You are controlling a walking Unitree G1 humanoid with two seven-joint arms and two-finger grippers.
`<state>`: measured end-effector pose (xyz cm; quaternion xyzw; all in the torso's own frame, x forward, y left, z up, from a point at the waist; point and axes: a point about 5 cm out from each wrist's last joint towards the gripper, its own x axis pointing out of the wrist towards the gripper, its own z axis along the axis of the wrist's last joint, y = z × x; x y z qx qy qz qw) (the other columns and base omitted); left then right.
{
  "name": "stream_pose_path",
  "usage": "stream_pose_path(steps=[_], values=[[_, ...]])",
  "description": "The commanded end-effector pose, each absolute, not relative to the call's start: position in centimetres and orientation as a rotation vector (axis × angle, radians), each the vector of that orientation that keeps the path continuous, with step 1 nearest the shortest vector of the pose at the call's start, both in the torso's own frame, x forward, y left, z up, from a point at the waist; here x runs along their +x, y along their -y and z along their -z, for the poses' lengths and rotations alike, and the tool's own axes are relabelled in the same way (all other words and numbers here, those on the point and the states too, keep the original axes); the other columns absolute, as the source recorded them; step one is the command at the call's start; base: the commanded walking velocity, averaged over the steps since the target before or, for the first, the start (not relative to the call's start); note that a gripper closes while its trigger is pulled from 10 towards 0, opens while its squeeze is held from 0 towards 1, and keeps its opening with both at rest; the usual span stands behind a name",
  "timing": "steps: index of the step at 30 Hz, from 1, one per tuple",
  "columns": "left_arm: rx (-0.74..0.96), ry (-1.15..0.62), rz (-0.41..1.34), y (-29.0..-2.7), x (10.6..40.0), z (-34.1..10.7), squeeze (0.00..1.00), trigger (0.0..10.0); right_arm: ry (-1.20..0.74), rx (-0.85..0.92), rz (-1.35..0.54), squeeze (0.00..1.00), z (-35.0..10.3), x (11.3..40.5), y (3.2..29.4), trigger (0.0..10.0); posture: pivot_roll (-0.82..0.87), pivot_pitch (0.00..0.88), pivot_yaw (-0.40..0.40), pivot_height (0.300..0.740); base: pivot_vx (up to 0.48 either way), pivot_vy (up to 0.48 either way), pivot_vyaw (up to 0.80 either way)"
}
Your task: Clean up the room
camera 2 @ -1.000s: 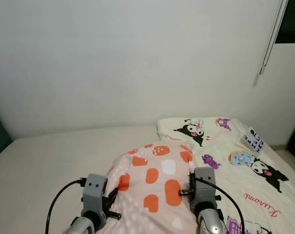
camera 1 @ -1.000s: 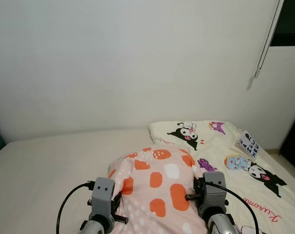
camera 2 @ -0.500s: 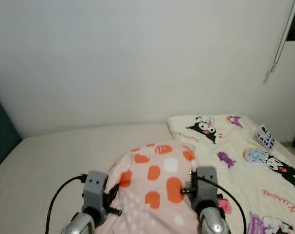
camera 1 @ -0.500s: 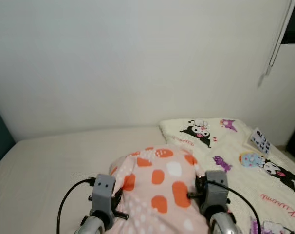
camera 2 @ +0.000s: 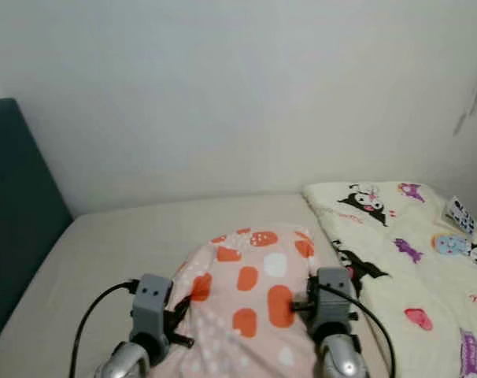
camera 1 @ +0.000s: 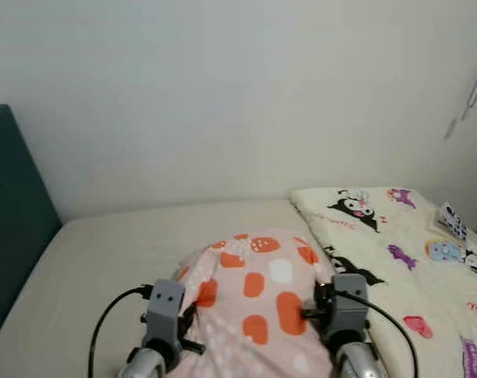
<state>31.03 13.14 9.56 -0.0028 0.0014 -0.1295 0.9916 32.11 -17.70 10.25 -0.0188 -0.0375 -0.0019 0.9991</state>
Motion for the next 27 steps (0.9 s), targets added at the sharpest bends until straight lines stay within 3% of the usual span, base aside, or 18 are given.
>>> stream_pose_path(steps=[1, 17, 27], values=[[-0.016, 0.023, 0.242, -13.47, 30.95, -9.82, 0.0, 10.0, 0.109, -0.039, 0.023, 0.0, -10.63, 32.03, 18.18, 10.0, 0.01, 0.128, 0.016, 0.74, 0.0, 0.442, 0.0], [-0.016, 0.025, 0.255, -13.33, 31.07, -9.99, 0.0, 10.0, 0.114, -0.032, 0.035, 0.0, -10.61, 31.91, 18.32, 10.0, 0.01, 0.125, 0.025, 0.74, 0.0, 0.44, 0.0], [0.011, 0.036, 0.274, -12.89, 31.15, -10.34, 0.0, 10.0, 0.118, -0.027, 0.04, 0.0, -10.66, 31.96, 18.39, 10.0, 0.01, 0.116, 0.029, 0.74, 0.0, -0.409, 0.0]])
